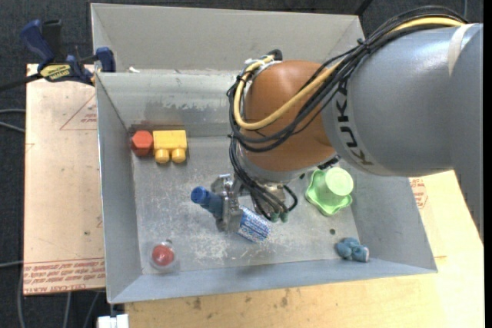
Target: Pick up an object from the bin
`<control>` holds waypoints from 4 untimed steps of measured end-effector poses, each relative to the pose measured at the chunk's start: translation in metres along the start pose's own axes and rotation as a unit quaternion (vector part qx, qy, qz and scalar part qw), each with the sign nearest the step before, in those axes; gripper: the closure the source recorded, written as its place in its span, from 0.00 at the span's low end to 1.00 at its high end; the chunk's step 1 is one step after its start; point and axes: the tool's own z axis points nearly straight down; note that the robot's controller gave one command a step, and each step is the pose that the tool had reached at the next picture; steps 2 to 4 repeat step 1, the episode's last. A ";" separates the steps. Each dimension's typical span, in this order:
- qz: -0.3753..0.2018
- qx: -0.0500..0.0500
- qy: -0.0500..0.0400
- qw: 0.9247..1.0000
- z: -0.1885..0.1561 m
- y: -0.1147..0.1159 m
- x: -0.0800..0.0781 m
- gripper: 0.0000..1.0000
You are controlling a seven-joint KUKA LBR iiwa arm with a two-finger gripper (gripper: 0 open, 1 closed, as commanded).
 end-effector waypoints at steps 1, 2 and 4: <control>0.000 0.001 -0.001 1.000 -0.128 -0.002 -0.001 1.00; 0.000 0.001 -0.001 1.000 -0.128 -0.002 -0.001 1.00; 0.000 0.001 -0.001 1.000 -0.128 -0.002 -0.001 1.00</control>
Offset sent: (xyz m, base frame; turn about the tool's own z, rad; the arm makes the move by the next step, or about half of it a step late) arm -0.0018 -0.0037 0.1240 0.0008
